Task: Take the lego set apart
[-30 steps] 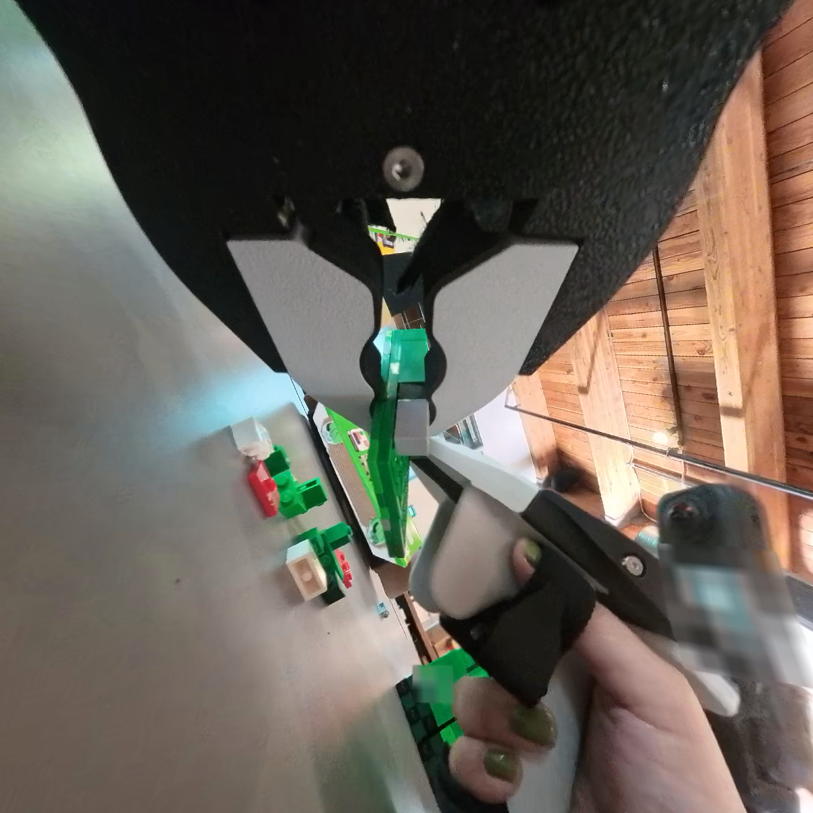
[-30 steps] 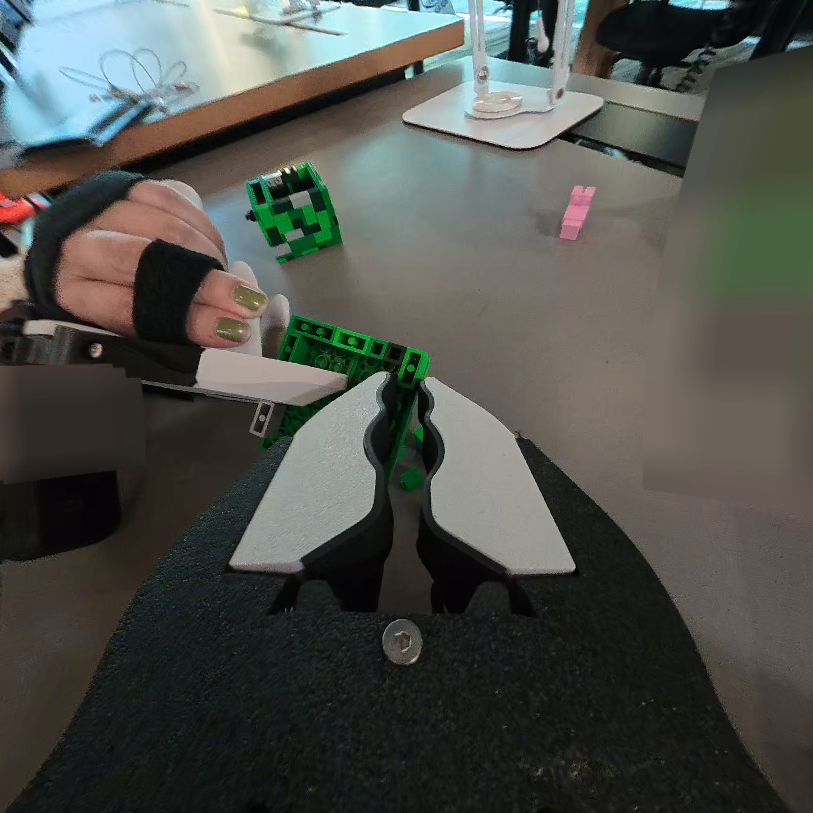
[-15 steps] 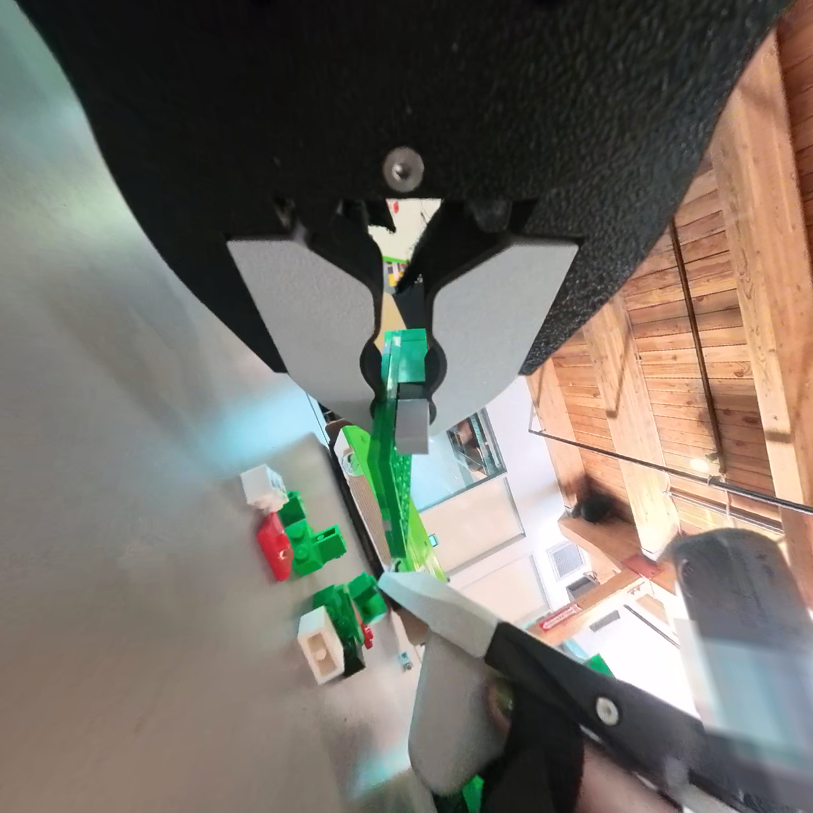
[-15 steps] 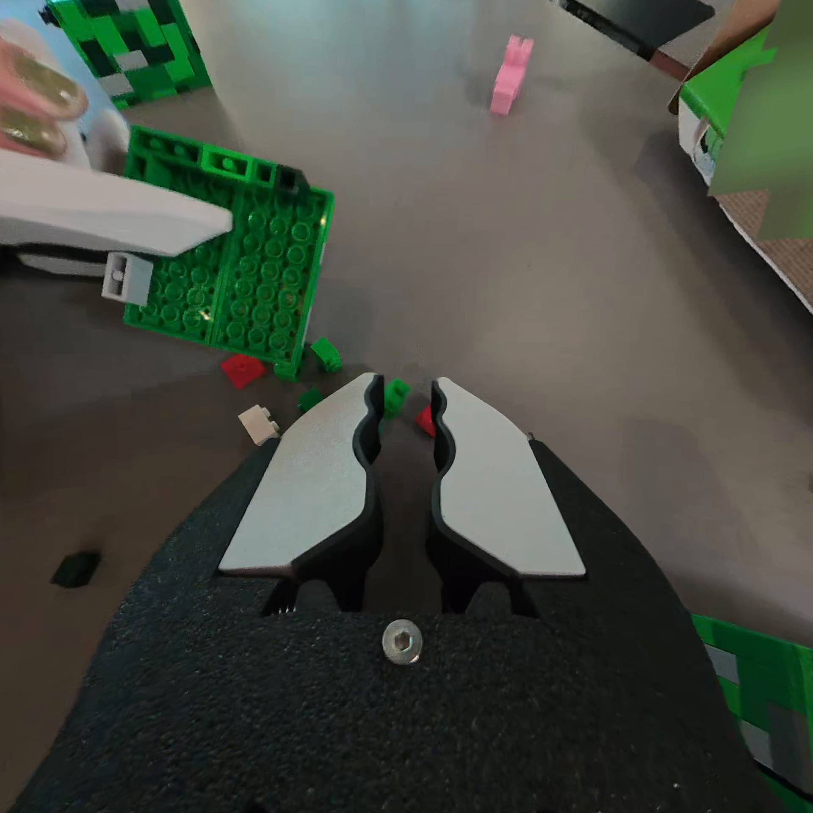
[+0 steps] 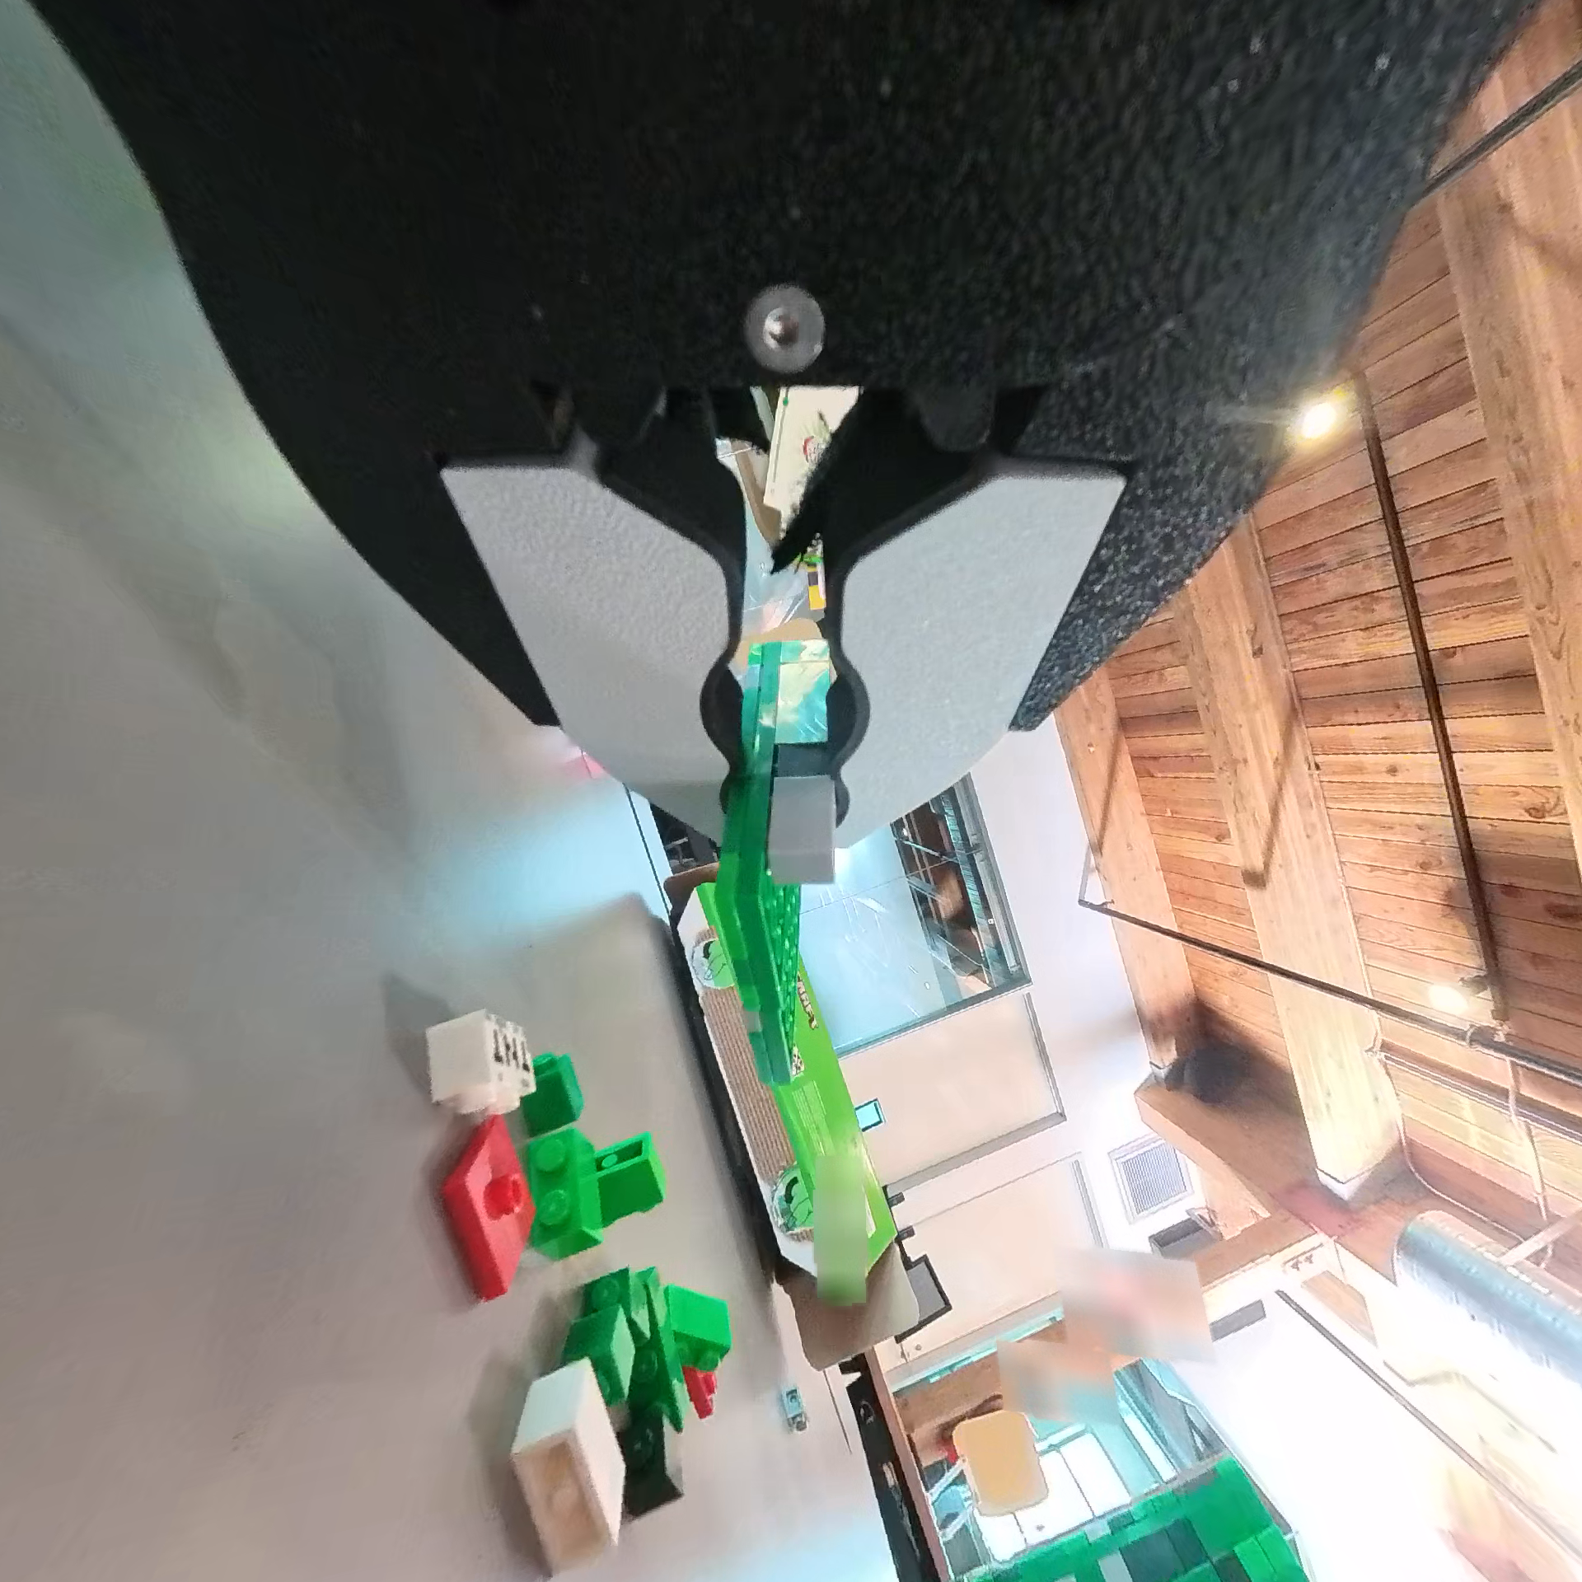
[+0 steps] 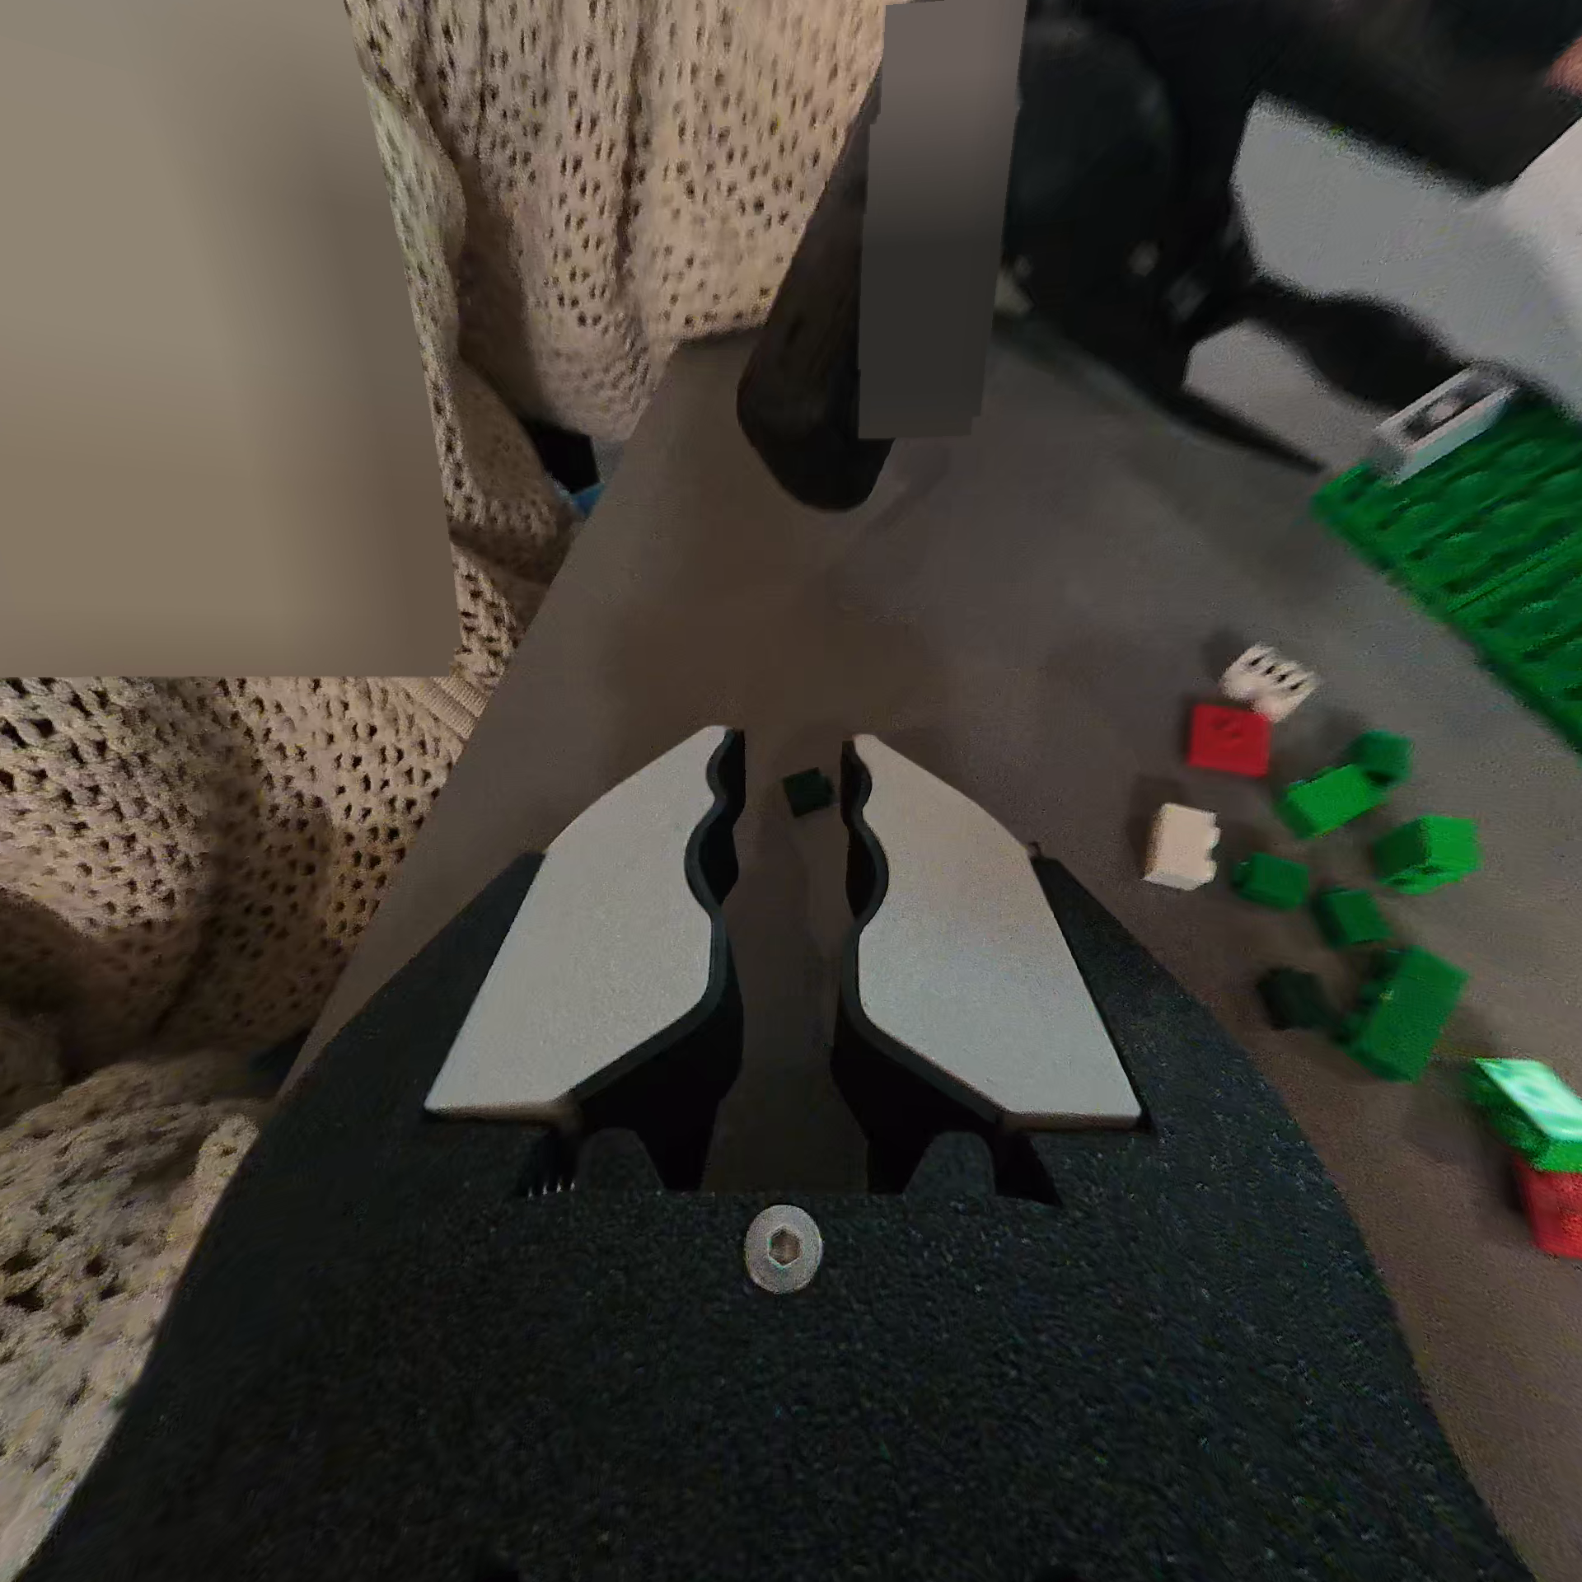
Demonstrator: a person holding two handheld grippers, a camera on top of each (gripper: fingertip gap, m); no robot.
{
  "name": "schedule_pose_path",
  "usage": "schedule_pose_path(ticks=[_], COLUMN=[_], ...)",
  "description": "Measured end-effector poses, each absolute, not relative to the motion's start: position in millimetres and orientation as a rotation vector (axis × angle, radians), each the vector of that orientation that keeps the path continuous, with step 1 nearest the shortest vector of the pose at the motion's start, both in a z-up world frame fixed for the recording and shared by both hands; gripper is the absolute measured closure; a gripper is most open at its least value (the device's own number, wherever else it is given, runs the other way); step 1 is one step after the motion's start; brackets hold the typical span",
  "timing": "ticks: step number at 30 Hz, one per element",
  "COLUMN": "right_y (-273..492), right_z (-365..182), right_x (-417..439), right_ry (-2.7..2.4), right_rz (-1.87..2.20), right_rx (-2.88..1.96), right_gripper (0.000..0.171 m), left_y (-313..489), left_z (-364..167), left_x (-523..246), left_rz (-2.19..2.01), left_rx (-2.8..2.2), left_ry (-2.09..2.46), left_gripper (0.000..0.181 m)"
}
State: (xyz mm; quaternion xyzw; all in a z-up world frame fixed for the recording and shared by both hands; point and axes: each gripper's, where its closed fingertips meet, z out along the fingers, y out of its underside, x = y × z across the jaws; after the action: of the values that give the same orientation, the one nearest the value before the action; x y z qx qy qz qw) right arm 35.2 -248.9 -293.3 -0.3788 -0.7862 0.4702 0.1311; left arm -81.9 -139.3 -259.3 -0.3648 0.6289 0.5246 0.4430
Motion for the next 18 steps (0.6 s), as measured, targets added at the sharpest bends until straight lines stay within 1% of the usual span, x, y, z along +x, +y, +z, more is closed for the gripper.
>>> schedule_pose_path(ticks=[2,4,15,18], right_y=[-252,-250,-247,-220], right_z=[-302,-307,-315,-313], right_x=[38,36,32,17], right_ry=[-2.349,-2.372,-2.432,-2.292], right_rz=[1.322,1.26,1.063,0.905], right_rx=[-1.133,-1.156,-1.079,-1.132], right_gripper=[0.151,0.156,0.161,0.161], left_y=[-140,-139,-139,-140], left_z=[-259,-259,-262,-262], left_x=[-81,-81,-80,-79], left_rz=[1.299,1.298,1.285,1.284], left_rx=[-0.902,-0.905,-0.91,-0.905], left_ry=[1.561,1.561,1.572,1.571], left_gripper=[0.167,0.167,0.167,0.167])
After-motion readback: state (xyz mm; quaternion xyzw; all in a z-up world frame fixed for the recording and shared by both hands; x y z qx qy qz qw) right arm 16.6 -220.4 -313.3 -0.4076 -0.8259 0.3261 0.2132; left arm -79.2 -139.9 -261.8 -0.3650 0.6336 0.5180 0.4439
